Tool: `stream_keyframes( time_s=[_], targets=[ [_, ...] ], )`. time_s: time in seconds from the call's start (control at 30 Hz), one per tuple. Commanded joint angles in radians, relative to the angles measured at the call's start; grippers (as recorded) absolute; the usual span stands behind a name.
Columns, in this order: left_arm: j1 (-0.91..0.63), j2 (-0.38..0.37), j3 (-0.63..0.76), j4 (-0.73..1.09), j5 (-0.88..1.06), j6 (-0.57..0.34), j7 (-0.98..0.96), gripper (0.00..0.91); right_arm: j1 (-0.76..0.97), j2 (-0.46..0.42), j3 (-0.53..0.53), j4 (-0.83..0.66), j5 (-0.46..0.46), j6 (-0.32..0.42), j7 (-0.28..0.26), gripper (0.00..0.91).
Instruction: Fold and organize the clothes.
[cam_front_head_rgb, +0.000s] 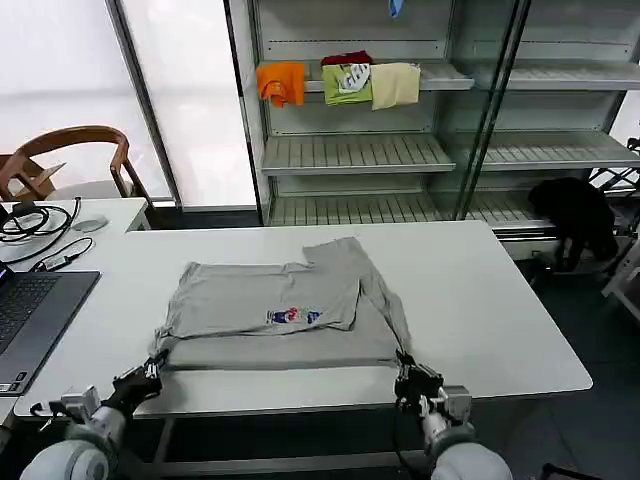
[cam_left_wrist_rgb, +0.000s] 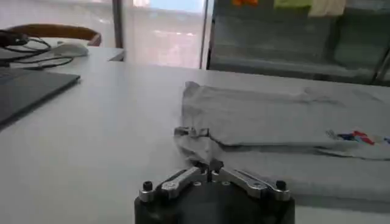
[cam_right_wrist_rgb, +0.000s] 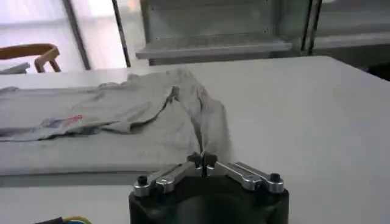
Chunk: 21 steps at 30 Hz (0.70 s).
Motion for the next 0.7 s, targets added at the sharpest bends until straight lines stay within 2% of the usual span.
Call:
stream_keyframes(
  time_s=[0.03,0.07,0.1,0.13,0.23,0.3,0.47,0.5,0.63,0.7],
  targets=[
    [0.201,-0.056,-0.039,-0.140,-0.034,0.010,-0.090,0.020,-0.147,-0.026,-0.005,0.090,-0.018,-0.002,0.018,0.544],
    [0.201,-0.057,-0.038,-0.139,-0.030,0.010,-0.097,0.363,-0.145,-0.023,-0.006,0.084,-0.025,-0.002,0.016,0.907],
    [0.202,-0.059,-0.033,-0.142,-0.030,0.010,-0.109,0.786,-0.140,-0.017,-0.005,0.078,-0.035,-0.001,0.010,0.907],
    [0.202,-0.060,-0.031,-0.145,-0.028,0.010,-0.116,0.907,-0.137,-0.010,-0.005,0.073,-0.037,0.000,0.009,0.907],
    [0.195,-0.070,-0.034,-0.169,-0.002,0.003,-0.127,0.907,-0.118,0.020,0.003,0.077,-0.058,0.021,-0.009,0.907],
    [0.180,-0.078,-0.060,-0.214,0.029,-0.014,-0.131,0.907,-0.089,0.062,0.017,0.111,-0.079,0.055,-0.041,0.907],
    [0.087,-0.089,-0.160,-0.260,0.082,0.001,-0.126,0.907,0.034,0.094,0.026,0.186,-0.082,0.030,-0.058,0.907],
    [0.047,-0.077,-0.174,-0.253,0.085,0.002,-0.108,0.907,0.086,0.092,0.021,0.182,-0.105,0.030,-0.070,0.907],
    [-0.095,-0.019,-0.132,-0.167,0.066,-0.018,-0.016,0.907,0.284,0.115,-0.007,0.067,-0.147,0.001,-0.131,0.907],
    [-0.219,0.019,-0.059,-0.078,0.071,-0.013,0.027,0.907,0.447,0.152,-0.017,-0.072,-0.148,0.000,-0.189,0.907]
  ],
)
